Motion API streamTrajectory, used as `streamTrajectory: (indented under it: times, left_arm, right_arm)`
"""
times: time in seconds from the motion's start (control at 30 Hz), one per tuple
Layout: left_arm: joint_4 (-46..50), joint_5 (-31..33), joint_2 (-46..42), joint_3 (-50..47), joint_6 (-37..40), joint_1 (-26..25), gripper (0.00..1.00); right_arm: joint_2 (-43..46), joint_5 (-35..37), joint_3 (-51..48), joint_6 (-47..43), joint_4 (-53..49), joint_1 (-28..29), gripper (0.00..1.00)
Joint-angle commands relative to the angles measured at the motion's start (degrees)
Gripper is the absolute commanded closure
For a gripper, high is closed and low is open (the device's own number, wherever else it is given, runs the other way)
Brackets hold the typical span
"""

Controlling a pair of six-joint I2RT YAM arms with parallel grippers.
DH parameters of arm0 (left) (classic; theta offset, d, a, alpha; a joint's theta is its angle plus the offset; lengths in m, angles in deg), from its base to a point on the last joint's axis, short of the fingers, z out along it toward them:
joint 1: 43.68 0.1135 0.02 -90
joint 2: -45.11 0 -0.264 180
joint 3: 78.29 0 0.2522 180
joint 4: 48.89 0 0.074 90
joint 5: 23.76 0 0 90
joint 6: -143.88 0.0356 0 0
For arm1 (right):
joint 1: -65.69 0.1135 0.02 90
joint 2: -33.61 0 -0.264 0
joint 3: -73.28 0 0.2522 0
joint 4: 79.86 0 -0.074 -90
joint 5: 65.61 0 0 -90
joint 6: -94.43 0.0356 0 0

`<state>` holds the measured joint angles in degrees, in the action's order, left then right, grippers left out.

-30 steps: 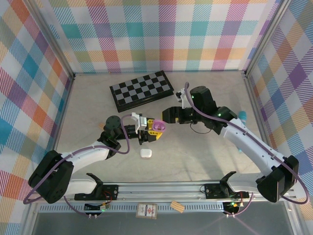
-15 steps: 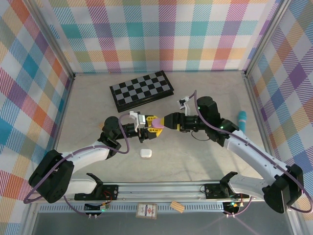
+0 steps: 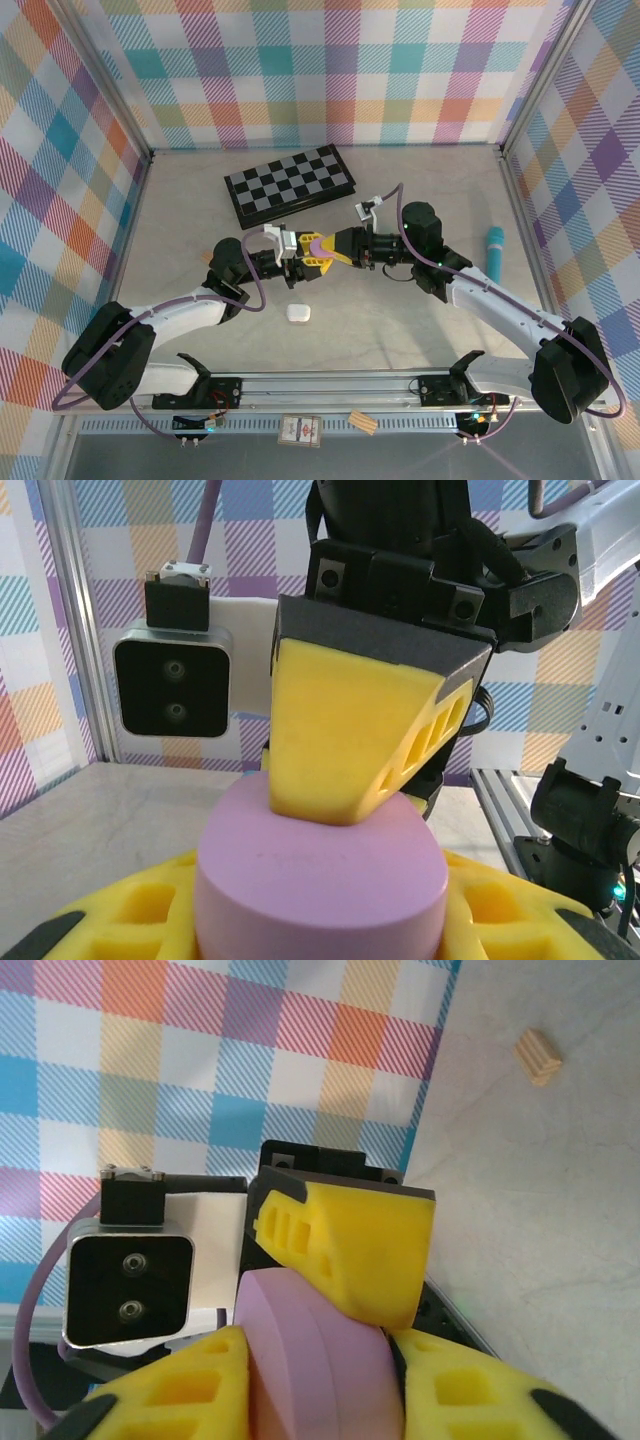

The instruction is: Insert the wireless bluetooth earbuds into the charging case

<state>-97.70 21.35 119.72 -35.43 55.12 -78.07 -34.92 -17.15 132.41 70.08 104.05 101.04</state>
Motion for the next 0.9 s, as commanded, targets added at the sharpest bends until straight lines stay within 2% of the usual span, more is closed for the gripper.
streamTrajectory:
  times: [0.0, 0.07, 0.17, 0.33, 0.47, 0.57, 0.77, 0.87]
  left_arm:
    - [-2.45, 0.19, 0.03, 1.04, 0.32, -0.68, 0.64]
    - [-1.98, 0.28, 0.02, 0.96, 0.44, -0.68, 0.60]
    - [-1.45, 0.62, -0.46, 0.55, 0.64, -0.68, 0.33]
    - [4.18, 4.50, -3.99, -2.50, 3.35, -0.62, 0.00]
    - [10.15, 8.62, -8.31, -6.21, 6.01, -0.68, 0.00]
    - [14.20, 10.25, -11.50, -7.98, 6.59, -0.59, 0.00]
    - [22.80, 15.06, -16.60, -8.97, 8.52, -0.68, 0.00]
    - [23.77, 16.80, -17.86, -9.58, 9.14, -0.68, 0.00]
  right_arm:
    - [0.83, 1.26, -0.72, 0.15, 2.35, -0.02, 0.79]
    - [1.37, 3.04, -0.79, -1.11, 0.60, -0.10, 0.82]
    - [2.46, 6.31, -0.80, -3.84, -3.14, -0.50, 0.84]
    - [2.69, 14.40, -0.44, -13.10, -13.17, -3.49, 0.84]
    - [-1.90, 21.44, -0.54, -18.07, -17.84, -7.81, 0.88]
    - [-7.35, 25.27, -0.30, -20.12, -17.67, -9.62, 0.90]
    - [-18.40, 28.03, 0.17, -20.90, -14.13, -10.46, 0.90]
    - [-22.48, 31.08, 0.80, -22.29, -15.21, -10.69, 0.90]
